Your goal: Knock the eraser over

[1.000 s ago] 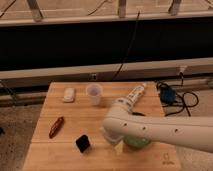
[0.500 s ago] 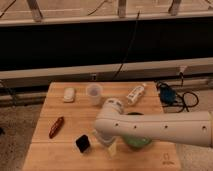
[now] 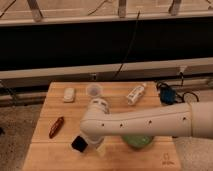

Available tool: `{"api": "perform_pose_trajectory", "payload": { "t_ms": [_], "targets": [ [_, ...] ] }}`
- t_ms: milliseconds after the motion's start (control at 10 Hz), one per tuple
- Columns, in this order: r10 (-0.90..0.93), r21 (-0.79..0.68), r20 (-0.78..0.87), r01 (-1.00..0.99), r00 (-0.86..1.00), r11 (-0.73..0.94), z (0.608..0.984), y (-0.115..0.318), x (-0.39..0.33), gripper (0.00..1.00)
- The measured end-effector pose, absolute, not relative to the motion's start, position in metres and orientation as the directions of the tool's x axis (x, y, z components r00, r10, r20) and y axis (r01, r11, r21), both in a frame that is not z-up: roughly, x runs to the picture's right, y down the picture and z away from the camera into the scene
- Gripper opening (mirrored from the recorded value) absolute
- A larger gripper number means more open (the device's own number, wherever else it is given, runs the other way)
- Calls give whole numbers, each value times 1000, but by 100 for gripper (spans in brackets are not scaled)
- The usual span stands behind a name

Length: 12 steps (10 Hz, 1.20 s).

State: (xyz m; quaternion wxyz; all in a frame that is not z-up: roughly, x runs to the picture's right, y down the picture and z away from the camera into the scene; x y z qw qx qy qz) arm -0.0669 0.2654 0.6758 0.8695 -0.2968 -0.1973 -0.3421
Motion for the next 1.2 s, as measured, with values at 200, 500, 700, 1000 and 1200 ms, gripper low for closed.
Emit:
{"api": "perform_pose_trajectory", "payload": {
  "t_ms": [200,500,700,1000,1200],
  "targets": [
    [-495,-363,560,734,664,574,673,266,-85,80],
    [-516,-342,578,761,633,550,670,268,-106,80],
    [-532,-330,586,780,611,532,667,269,-113,80],
    [-553,-306,605,808,573,503,660,272,-138,80],
    [-564,-297,610,821,556,488,658,274,-145,80]
  ]
}}
